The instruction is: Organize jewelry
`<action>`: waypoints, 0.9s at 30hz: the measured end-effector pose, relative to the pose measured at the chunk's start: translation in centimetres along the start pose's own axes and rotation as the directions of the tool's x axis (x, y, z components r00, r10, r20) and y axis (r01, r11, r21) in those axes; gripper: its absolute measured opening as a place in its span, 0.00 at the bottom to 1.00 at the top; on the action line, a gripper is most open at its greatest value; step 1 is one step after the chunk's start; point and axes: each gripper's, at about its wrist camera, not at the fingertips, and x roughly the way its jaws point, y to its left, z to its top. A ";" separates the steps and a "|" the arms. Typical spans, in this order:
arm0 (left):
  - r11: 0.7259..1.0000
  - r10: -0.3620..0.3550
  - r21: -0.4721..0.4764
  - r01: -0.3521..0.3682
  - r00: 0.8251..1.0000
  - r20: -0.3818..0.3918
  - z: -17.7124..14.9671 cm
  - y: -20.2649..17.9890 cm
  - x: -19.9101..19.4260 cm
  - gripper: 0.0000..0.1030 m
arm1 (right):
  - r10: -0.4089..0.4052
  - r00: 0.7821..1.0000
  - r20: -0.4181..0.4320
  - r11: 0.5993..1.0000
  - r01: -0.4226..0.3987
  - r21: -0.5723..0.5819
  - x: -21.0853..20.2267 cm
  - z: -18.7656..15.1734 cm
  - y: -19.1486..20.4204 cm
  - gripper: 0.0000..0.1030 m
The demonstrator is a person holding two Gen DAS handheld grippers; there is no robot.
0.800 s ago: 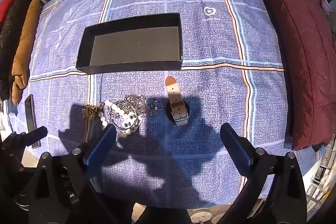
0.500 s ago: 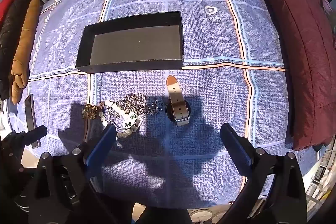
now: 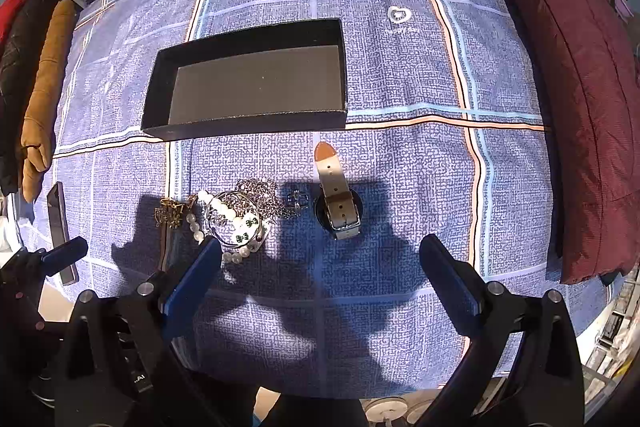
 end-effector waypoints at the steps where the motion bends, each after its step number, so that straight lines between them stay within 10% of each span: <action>1: 1.000 -0.002 -0.002 0.002 1.000 -0.005 0.0 0.1 0.1 0.94 | 0.007 1.000 -0.001 1.000 -0.007 0.000 0.0 0.0 0.0 0.95; 27: 0.995 -0.052 -0.081 0.056 0.997 0.048 -0.1 3.2 2.0 0.93 | 0.059 0.997 0.051 0.996 -0.055 -0.070 -0.8 -0.4 -1.2 0.95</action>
